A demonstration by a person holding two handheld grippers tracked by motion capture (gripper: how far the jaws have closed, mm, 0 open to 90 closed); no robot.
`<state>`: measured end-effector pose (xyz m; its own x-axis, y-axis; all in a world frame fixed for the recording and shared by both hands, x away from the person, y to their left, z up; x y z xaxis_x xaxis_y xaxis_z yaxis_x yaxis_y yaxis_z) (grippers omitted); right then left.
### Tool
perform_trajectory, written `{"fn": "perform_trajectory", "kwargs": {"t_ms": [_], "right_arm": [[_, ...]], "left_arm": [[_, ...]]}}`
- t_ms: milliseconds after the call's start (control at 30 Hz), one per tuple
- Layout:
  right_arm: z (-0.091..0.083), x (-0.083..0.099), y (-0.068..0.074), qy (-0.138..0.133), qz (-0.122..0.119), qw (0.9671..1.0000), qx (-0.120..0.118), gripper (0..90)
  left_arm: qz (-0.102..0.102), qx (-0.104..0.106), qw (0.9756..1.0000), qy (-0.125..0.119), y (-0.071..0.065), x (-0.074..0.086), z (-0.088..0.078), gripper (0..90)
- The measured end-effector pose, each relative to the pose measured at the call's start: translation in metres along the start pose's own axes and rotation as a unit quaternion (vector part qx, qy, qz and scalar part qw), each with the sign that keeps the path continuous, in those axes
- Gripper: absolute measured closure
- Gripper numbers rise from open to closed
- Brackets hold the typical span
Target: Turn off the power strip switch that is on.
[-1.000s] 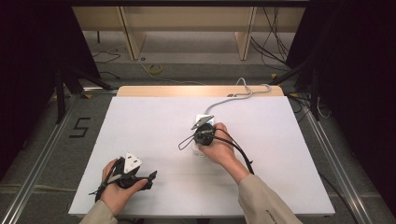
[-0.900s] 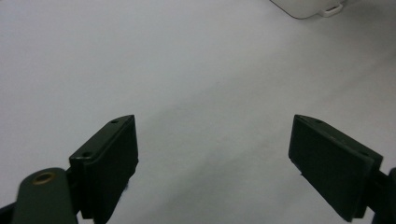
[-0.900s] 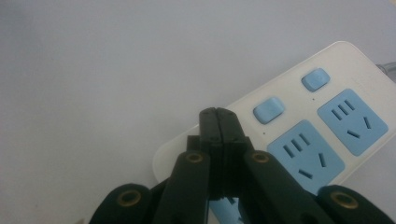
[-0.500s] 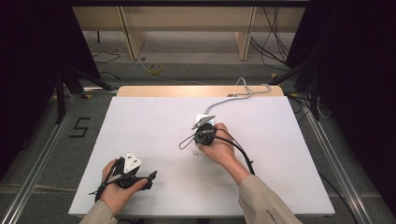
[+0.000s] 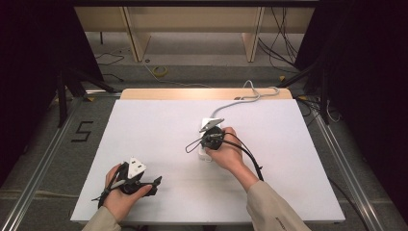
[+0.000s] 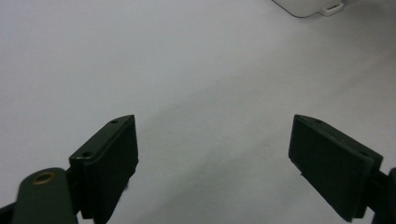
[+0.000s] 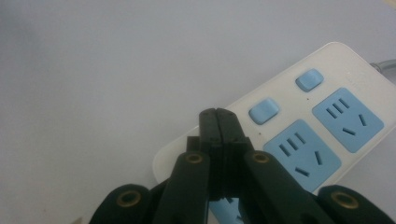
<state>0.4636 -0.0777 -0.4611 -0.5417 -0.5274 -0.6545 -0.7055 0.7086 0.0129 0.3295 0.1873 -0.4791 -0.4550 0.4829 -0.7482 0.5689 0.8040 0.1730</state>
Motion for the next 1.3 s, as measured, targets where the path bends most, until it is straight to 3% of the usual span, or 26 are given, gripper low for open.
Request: {"fn": "perform_trajectory", "kwargs": {"t_ms": [433,967,1300], "right_arm": [[-0.010,0.002,-0.004,-0.007,-0.002,1.0000,0.000,90.0],[-0.042,0.024,-0.023,-0.031,0.008,0.9995,0.005,84.1],[-0.054,0.040,-0.036,-0.028,0.018,0.9994,0.013,79.3]], "left_arm": [[0.000,-0.001,1.0000,0.000,0.000,0.000,0.000,15.5],[-0.001,0.000,1.0000,0.001,-0.001,0.000,0.000,15.5],[-0.001,0.000,1.0000,0.002,-0.001,0.000,0.001,15.5]]}}
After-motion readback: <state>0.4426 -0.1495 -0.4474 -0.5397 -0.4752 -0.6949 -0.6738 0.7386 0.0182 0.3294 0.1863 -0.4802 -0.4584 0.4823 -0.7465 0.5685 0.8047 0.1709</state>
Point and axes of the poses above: each handheld gripper's, and its own axes: z roughly forward along the jaws, x roughly out of its underside, y roughly to its left, the point moved 1 cm from there along z, roughly forward along the jaws, and after that the axes turned 7 degrees about z, right-handed, at the moved point
